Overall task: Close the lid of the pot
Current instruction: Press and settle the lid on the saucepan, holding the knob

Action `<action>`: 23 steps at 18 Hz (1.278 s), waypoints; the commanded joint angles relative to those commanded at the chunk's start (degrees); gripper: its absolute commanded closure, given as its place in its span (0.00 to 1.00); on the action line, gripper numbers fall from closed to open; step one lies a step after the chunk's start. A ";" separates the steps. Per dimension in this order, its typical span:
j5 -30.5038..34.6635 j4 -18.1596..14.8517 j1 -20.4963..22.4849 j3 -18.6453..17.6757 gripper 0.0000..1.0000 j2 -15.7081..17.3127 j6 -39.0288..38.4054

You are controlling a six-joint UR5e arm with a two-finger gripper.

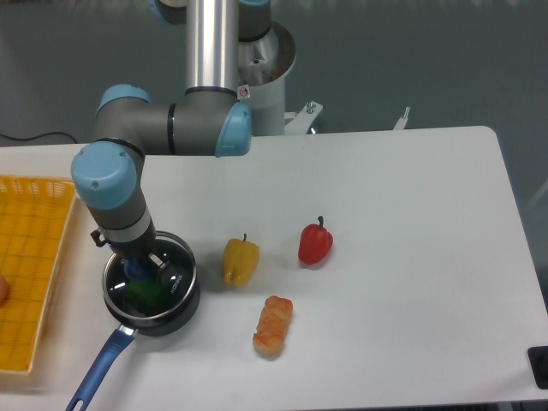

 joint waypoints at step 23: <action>0.79 -0.09 -0.18 1.32 0.39 -1.67 -0.18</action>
